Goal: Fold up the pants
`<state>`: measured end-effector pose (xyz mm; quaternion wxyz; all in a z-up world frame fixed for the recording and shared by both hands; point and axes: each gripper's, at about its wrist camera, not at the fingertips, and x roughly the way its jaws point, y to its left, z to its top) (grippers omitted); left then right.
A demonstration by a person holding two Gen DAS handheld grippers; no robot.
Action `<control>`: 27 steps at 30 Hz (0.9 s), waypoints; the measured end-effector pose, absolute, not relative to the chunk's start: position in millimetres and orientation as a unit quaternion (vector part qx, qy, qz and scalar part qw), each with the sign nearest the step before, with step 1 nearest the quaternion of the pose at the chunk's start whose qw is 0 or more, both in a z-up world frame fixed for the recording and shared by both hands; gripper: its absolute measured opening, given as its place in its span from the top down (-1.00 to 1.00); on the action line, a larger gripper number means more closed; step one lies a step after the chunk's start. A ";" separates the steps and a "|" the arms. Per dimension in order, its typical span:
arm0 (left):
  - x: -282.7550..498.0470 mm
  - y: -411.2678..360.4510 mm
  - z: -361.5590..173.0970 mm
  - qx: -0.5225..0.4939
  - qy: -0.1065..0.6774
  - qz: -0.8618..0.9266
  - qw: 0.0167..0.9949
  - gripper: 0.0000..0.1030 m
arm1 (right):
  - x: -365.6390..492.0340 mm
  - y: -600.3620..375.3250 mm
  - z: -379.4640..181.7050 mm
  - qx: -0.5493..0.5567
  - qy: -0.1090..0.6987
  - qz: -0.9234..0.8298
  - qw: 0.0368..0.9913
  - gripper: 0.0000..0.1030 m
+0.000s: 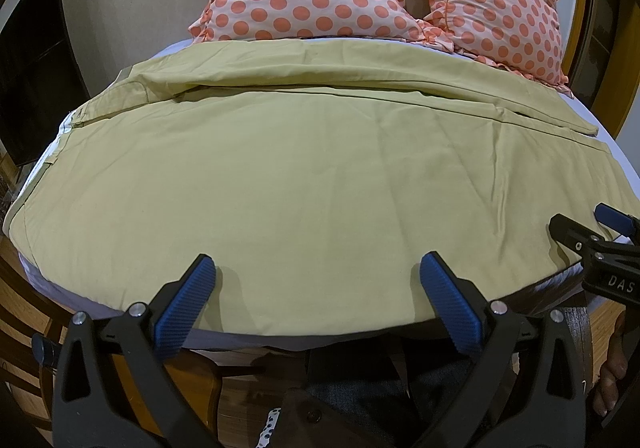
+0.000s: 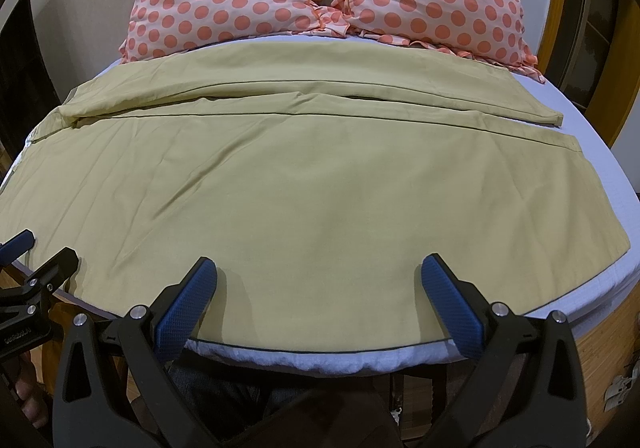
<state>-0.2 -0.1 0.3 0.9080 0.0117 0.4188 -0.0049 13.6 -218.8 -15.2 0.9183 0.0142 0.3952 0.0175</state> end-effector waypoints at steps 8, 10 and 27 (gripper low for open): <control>-2.4 -1.9 3.5 0.012 0.418 -0.005 0.908 -0.97 | 8.9 -220.8 -16.5 0.018 0.366 0.011 0.930 -0.97; -2.4 -2.0 3.7 0.012 0.418 -0.005 0.909 -0.97 | 9.3 -220.9 -15.8 0.018 0.367 0.011 0.930 -0.97; -1.7 -3.1 4.6 0.012 0.417 -0.005 0.909 -0.97 | 13.2 -220.2 -16.1 0.013 0.372 0.018 0.928 -0.97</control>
